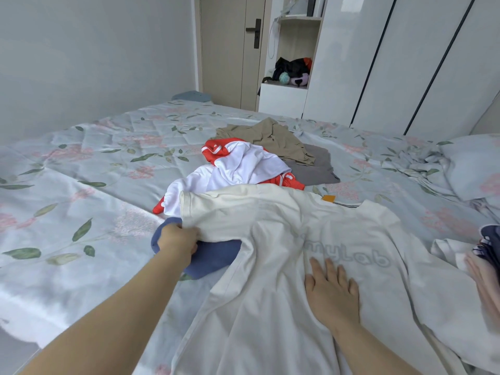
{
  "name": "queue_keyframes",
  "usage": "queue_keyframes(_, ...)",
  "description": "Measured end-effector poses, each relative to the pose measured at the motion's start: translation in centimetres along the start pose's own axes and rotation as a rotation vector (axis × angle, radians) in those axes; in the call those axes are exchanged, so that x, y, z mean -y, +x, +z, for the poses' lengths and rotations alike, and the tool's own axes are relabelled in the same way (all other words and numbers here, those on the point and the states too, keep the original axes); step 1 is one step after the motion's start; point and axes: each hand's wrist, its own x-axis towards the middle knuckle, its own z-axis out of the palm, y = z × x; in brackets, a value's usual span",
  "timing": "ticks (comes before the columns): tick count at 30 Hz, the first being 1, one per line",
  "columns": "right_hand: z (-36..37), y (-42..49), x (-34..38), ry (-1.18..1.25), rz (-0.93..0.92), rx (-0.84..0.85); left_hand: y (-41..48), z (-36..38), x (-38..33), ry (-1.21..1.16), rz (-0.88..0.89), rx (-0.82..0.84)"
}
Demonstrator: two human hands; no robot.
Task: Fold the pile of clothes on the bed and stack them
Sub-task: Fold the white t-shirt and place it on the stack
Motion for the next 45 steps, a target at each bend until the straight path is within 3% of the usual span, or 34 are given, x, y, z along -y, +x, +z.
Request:
queue_keyframes(2,0.0,0.0,0.0,0.002,-0.002,0.007,1.2,-1.4,-0.8,0.004,0.075,-0.114)
queue_keyframes(4,-0.1,0.0,-0.1,0.006,-0.001,0.013,1.8,-1.7,-1.2,0.063,0.075,-0.116)
queue_keyframes(7,-0.1,0.0,-0.2,0.015,-0.009,0.025,0.7,0.0,-1.0,0.312,0.122,-0.147)
queue_keyframes(10,-0.4,0.0,-0.4,0.029,-0.043,0.054,-2.6,3.1,-0.1,0.581,0.557,-0.320)
queue_keyframes(12,-1.0,0.0,-1.0,0.044,-0.088,0.063,-4.1,5.8,1.2,0.687,0.896,-0.299)
queue_keyframes(14,-1.6,-0.1,-2.3,0.060,-0.131,-0.028,-5.8,8.3,2.0,0.783,1.132,-0.111)
queue_keyframes(15,-2.0,-0.2,-3.1,0.068,-0.134,-0.131,-7.0,9.6,2.4,0.846,1.174,0.069)
queue_keyframes(18,-3.7,-0.4,-6.3,0.047,-0.009,-0.418,-9.9,12.6,4.3,1.060,1.071,0.495)
queue_keyframes(21,-5.6,-0.1,-10.2,-0.015,0.197,-0.460,-11.0,14.1,6.4,1.240,0.908,0.610)
queue_keyframes(25,-6.8,0.2,-13.6,-0.082,0.405,-0.384,-11.1,14.4,7.2,1.311,0.894,0.563)
queue_keyframes(29,-7.2,0.9,-14.1,-0.020,0.433,-0.349,-11.4,14.4,7.8,1.269,0.923,0.501)
queue_keyframes(37,-4.7,1.4,-11.8,0.326,-0.005,-0.145,-11.6,14.6,8.6,1.202,0.983,0.388)
queue_keyframes(38,-4.8,1.3,-11.6,0.357,-0.043,-0.169,-11.6,14.6,8.7,1.202,0.988,0.383)
queue_keyframes(40,-5.4,1.2,-11.9,0.280,-0.065,-0.464,-11.7,14.6,8.7,1.201,0.991,0.378)
queue_keyframes(42,-6.3,1.4,-13.2,0.128,0.066,-0.677,-11.7,14.7,8.8,1.197,0.993,0.373)
queue_keyframes(45,-7.3,1.7,-15.0,0.253,0.440,-0.337,-11.7,14.7,8.8,1.192,1.004,0.361)
